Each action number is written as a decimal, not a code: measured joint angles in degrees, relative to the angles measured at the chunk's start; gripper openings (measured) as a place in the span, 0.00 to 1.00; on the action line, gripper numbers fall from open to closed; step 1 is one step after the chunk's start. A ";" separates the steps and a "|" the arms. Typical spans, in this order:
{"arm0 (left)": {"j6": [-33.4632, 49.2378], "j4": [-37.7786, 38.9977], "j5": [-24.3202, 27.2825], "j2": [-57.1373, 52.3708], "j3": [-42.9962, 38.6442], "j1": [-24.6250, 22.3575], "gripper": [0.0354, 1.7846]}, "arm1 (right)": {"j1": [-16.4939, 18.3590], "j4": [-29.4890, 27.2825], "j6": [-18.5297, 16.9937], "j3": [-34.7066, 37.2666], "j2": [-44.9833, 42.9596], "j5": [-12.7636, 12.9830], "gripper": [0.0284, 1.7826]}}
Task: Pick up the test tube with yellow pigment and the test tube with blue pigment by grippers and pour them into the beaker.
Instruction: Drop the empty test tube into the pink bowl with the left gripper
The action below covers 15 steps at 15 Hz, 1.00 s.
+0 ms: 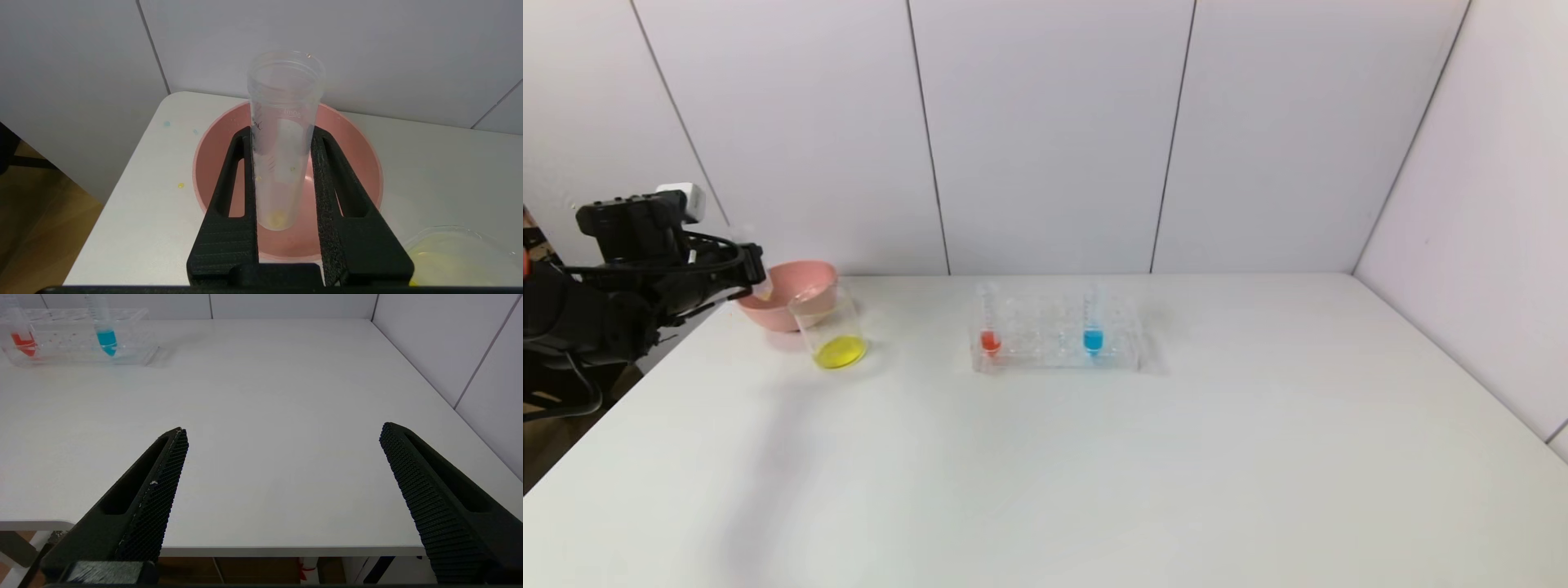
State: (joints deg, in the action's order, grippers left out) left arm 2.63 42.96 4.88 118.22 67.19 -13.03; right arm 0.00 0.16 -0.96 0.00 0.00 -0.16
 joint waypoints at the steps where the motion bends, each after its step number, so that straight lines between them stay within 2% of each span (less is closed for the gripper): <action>1: 0.91 0.10 0.05 0.51 0.02 0.06 0.22 | 0.00 0.00 0.00 0.00 0.00 0.00 0.96; 5: 1.90 0.63 0.02 2.15 1.16 0.63 0.23 | 0.00 0.00 0.00 0.00 0.00 0.02 0.96; 7: 2.68 0.65 0.02 2.32 1.55 0.63 0.28 | 0.00 0.00 0.00 0.00 0.00 0.00 0.96; 9: 2.77 0.63 0.05 2.36 1.74 0.66 0.40 | 0.00 0.00 0.02 0.00 0.00 0.00 0.96; 13: 2.99 0.67 0.05 2.43 2.10 0.74 0.77 | 0.00 0.00 0.00 0.00 0.00 0.00 0.96; 15: 2.99 1.37 0.02 2.28 2.10 0.79 0.89 | 0.00 0.00 0.00 0.00 0.00 0.00 0.96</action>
State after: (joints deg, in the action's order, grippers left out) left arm 5.62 44.32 4.90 120.50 69.29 -12.24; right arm 0.00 0.16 -0.96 0.00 0.00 -0.16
